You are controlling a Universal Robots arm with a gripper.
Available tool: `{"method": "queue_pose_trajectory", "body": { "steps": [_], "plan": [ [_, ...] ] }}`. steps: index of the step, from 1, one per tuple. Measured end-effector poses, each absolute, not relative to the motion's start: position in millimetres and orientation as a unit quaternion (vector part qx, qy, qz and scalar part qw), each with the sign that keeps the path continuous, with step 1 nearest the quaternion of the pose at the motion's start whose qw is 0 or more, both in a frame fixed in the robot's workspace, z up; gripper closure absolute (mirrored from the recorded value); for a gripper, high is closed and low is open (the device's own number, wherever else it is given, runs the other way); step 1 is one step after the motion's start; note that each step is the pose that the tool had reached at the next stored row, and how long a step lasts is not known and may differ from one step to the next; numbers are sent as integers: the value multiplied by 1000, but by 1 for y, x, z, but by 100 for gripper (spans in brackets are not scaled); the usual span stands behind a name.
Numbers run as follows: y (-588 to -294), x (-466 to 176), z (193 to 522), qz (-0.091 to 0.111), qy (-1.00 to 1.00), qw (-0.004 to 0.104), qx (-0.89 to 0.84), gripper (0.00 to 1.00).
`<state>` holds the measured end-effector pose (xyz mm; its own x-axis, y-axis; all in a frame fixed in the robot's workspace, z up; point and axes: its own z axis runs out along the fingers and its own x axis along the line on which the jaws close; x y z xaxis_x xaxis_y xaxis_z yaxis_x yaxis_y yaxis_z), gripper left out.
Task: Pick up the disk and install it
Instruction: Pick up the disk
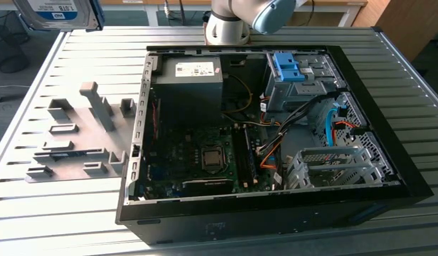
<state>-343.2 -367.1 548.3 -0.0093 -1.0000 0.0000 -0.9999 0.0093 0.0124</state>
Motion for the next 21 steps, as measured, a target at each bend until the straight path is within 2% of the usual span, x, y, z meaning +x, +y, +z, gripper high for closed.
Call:
{"method": "queue_pose_trajectory", "body": {
  "steps": [21],
  "plan": [
    [-367,-308,548,-4,-710,4,704,63]
  ]
}}
